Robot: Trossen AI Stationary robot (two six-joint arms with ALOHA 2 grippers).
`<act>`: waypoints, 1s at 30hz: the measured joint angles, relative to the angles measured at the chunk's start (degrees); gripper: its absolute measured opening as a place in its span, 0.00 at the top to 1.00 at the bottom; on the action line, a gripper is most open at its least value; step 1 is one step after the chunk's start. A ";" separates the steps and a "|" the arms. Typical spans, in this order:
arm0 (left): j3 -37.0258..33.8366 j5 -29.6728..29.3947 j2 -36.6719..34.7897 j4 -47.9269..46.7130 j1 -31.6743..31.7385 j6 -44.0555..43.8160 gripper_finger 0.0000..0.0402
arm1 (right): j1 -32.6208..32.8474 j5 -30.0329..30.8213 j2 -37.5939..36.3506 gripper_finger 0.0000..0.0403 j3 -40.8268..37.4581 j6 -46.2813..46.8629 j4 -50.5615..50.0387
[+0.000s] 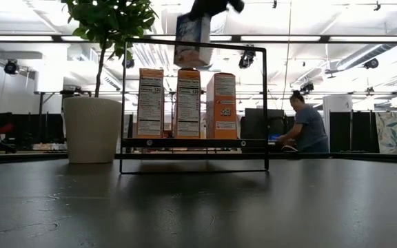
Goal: Stack cereal on shelf
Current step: Put the bottom blue cereal box on the shelf aligned with the other blue cereal box
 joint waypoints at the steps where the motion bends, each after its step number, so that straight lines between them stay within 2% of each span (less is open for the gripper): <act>1: -1.67 0.53 -1.89 2.83 0.72 1.71 1.00 | -1.32 -1.96 0.04 0.71 -0.43 -0.04 1.18; 5: -7.29 0.71 -8.56 12.48 2.50 5.31 1.00 | -4.93 -8.45 0.13 0.69 -4.47 -0.22 6.08; 13: -11.69 0.78 -15.93 16.96 2.65 7.89 1.00 | -8.32 -7.92 0.20 0.70 -13.74 -0.46 11.31; 19: -11.83 0.78 -17.05 17.07 2.65 7.86 1.00 | -9.28 -8.63 0.20 0.69 -20.52 -1.42 20.60; 30: -13.36 -0.84 -15.94 17.11 2.65 7.40 1.00 | -9.34 -8.63 0.22 0.68 -28.72 -2.10 30.41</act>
